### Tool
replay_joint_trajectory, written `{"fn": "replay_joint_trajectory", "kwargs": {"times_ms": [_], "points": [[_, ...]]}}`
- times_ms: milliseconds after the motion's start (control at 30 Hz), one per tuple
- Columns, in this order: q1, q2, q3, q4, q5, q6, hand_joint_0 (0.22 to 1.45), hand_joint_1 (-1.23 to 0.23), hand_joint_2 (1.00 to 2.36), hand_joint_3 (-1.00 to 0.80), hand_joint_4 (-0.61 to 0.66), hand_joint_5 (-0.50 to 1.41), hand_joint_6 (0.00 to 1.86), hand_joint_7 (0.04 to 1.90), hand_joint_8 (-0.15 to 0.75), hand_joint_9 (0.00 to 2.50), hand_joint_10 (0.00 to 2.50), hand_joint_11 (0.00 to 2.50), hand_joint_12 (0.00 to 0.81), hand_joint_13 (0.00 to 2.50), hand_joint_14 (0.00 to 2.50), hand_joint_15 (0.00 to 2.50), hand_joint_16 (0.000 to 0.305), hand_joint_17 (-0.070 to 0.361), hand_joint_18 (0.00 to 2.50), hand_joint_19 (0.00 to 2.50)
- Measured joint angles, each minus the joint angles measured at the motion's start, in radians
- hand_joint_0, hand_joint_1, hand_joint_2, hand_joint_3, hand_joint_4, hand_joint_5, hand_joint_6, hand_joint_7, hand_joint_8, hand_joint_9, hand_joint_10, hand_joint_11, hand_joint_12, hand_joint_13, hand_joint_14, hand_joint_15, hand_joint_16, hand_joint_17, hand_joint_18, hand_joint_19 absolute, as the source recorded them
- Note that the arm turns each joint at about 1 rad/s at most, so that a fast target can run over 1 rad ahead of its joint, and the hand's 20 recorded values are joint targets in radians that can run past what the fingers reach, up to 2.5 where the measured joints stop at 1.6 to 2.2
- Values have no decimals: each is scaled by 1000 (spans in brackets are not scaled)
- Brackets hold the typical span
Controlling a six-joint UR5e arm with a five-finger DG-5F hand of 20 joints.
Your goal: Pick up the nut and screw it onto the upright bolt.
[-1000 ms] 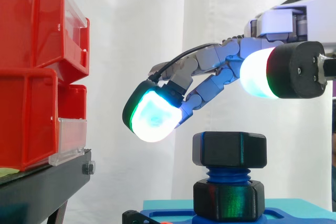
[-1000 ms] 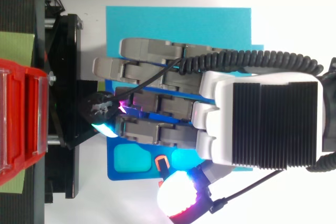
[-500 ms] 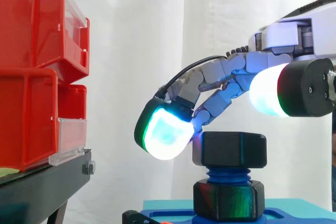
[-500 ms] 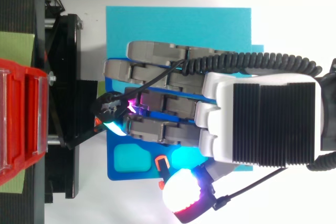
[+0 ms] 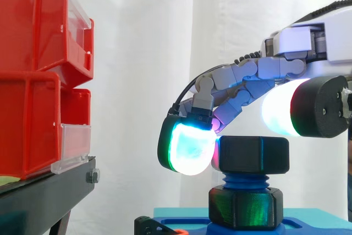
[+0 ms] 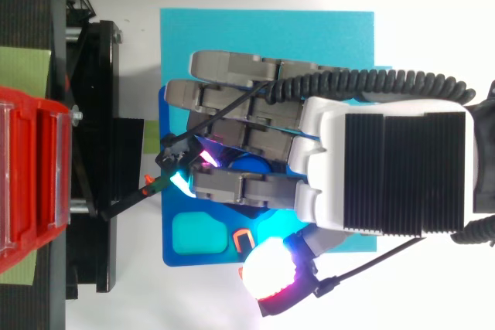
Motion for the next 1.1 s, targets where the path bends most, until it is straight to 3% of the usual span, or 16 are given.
{"fn": "replay_joint_trajectory", "kwargs": {"times_ms": [833,1100], "points": [[-11,0,0,-1,-3,0,526,-138,1000,-500,127,-6,646,1352,251,693,0,0,280,613,0,0,32,73,273,0],[-26,1,6,-5,-12,-2,542,-150,1000,-500,77,17,681,1260,257,1024,0,0,234,792,0,15,27,61,476,71]]}}
